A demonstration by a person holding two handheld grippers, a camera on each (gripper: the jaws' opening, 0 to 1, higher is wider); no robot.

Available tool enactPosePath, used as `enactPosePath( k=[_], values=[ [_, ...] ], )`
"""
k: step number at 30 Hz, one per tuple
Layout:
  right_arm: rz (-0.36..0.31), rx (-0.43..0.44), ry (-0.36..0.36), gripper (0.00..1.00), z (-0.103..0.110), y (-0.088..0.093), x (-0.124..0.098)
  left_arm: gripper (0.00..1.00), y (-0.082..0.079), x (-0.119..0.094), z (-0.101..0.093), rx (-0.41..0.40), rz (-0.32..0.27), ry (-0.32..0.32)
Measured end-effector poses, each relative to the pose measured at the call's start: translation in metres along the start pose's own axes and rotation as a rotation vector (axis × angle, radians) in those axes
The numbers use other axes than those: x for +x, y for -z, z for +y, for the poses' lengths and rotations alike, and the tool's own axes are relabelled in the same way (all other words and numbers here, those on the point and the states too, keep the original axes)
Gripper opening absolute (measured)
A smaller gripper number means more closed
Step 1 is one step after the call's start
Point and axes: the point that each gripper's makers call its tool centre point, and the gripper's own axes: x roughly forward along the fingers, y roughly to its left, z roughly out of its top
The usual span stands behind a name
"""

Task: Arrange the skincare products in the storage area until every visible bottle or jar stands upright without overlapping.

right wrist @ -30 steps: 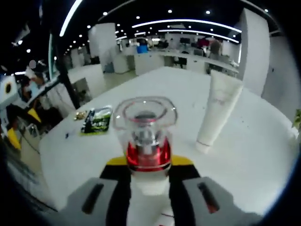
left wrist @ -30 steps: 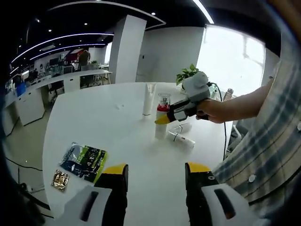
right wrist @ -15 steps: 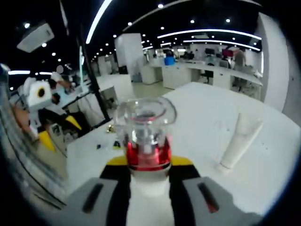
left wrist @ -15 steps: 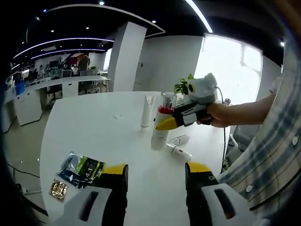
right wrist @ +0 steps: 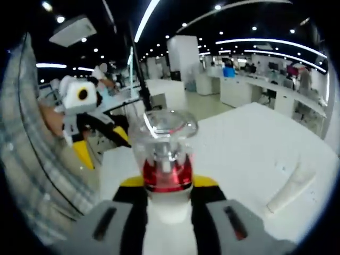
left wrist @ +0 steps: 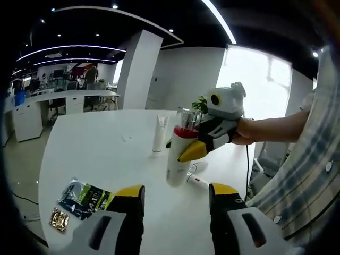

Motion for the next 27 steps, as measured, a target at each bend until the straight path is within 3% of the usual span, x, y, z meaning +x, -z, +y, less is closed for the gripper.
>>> enactPosePath(
  k=[12, 19, 27],
  values=[
    [0.045, -0.064, -0.189, 0.28, 0.045, 0.004, 0.005, 0.50, -0.007, 0.005, -0.012, 0.022, -0.012, 0.035],
    [0.030, -0.069, -0.283, 0.28, 0.064, -0.005, 0.004, 0.55, -0.031, 0.008, -0.017, 0.062, -0.069, 0.068],
    [0.028, -0.111, -0.390, 0.28, 0.089, -0.013, 0.003, 0.58, -0.040, 0.009, -0.036, 0.116, -0.081, 0.188]
  ],
)
